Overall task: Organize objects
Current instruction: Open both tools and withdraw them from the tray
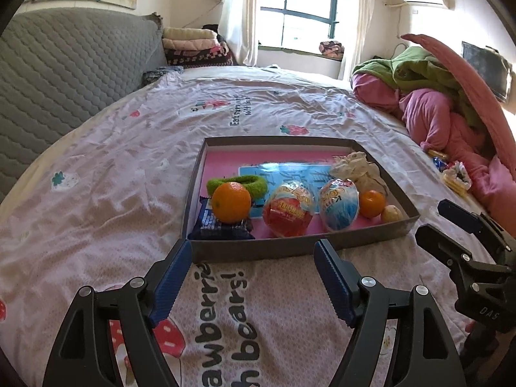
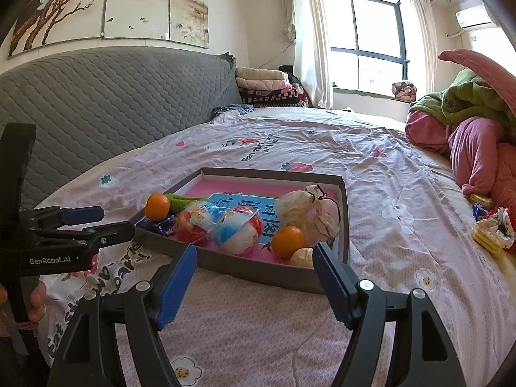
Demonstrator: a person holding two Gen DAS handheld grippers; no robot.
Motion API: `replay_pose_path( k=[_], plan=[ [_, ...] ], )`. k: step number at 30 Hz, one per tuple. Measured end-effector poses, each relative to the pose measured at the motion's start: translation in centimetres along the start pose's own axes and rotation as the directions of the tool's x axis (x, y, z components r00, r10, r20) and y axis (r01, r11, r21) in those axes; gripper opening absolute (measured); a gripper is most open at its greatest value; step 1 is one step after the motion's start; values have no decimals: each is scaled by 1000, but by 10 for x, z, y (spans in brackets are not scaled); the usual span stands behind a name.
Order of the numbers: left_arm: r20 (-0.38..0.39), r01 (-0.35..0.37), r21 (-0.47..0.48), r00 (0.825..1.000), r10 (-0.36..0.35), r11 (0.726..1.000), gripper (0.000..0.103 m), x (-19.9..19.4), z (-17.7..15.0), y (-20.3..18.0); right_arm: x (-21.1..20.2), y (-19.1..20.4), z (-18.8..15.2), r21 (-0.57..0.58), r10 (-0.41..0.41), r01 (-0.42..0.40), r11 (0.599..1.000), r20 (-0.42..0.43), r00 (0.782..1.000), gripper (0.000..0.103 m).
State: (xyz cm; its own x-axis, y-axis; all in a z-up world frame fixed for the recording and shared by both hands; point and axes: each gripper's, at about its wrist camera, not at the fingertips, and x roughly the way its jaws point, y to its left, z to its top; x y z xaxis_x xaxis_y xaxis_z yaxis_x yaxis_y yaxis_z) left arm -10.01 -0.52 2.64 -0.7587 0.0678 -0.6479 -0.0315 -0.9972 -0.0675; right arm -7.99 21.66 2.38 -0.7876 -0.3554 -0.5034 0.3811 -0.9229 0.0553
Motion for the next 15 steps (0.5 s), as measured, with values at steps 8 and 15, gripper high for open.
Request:
replay_pose_path(
  k=[8, 15],
  plan=[
    [-5, -9, -15, 1000, 9, 1000, 79, -4, -8, 2, -10, 3, -4, 8, -25, 25, 1000, 8, 1000, 74],
    [-1, -1, 0, 1000, 1, 1000, 79, -10, -14, -2, -17, 12, -7, 1, -50, 50, 999, 17, 999, 80]
  ],
)
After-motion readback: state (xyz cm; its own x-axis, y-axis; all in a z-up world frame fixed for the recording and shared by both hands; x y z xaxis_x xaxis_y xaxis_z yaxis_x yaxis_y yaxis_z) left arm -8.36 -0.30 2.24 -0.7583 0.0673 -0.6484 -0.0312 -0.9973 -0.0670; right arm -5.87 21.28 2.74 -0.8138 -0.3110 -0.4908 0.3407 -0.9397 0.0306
